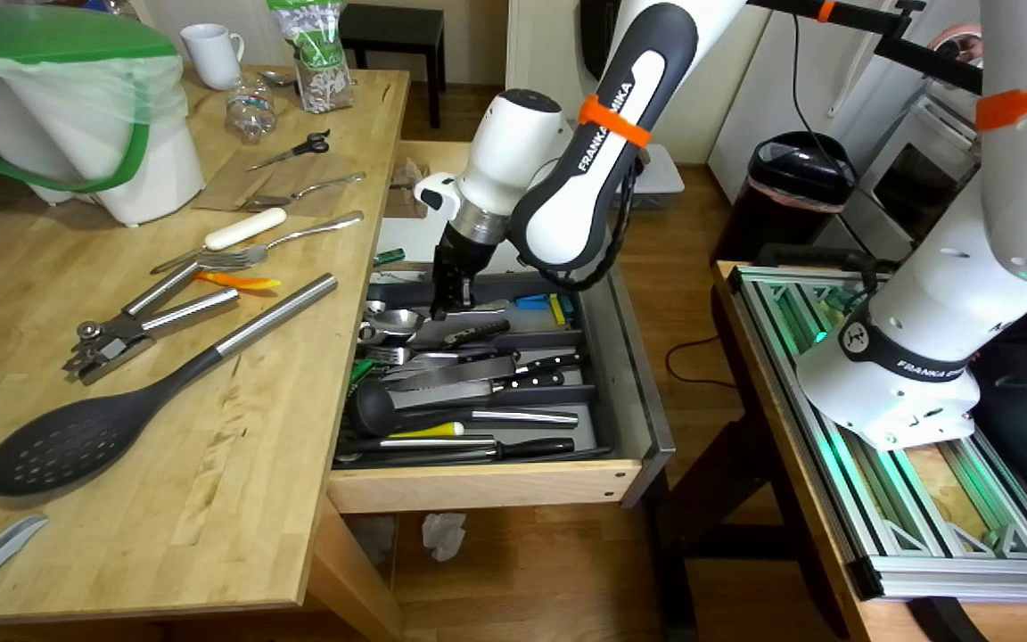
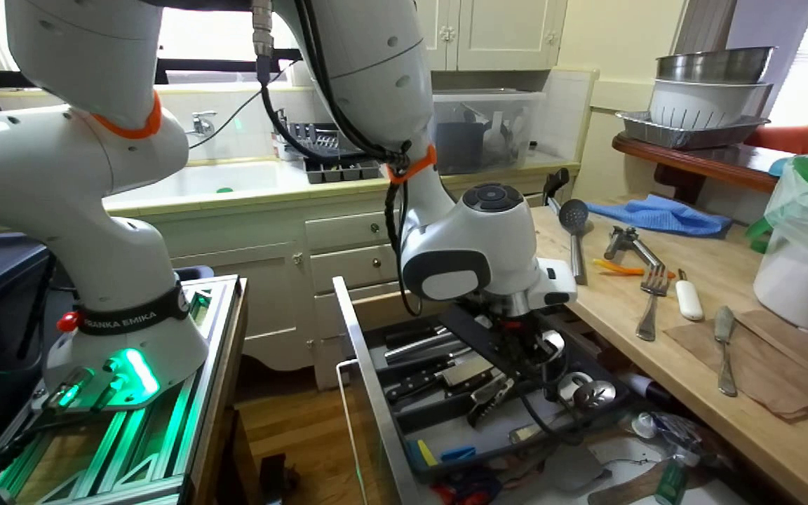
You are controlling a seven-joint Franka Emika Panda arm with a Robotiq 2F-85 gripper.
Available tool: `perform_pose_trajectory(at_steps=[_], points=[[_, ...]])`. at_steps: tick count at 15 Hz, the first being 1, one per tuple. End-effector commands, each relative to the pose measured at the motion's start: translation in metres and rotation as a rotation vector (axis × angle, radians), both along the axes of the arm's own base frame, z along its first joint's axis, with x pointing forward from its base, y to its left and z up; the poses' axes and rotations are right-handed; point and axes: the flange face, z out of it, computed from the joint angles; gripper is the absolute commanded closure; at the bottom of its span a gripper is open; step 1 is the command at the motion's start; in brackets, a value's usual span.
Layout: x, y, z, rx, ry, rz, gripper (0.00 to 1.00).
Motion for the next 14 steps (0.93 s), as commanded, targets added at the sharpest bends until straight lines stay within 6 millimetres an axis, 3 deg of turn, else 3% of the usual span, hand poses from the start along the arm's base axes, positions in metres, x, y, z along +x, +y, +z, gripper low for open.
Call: perform_pose_trajectory(at_steps=[1, 7, 8, 9, 13, 14], points=[[-0.014, -0.019, 0.000, 0.024, 0.042, -0.147, 0.98], [-0.016, -0.052, -0.006, 0.019, 0.036, -0.283, 0.98], [-0.020, -0.049, -0.009, 0.018, 0.043, -0.248, 0.98], [-0.020, -0.050, -0.009, 0.015, 0.043, -0.250, 0.90], [-0.020, -0.048, -0.009, 0.016, 0.044, -0.246, 0.90], [-0.020, -0.048, -0.009, 0.016, 0.044, -0.246, 0.98]])
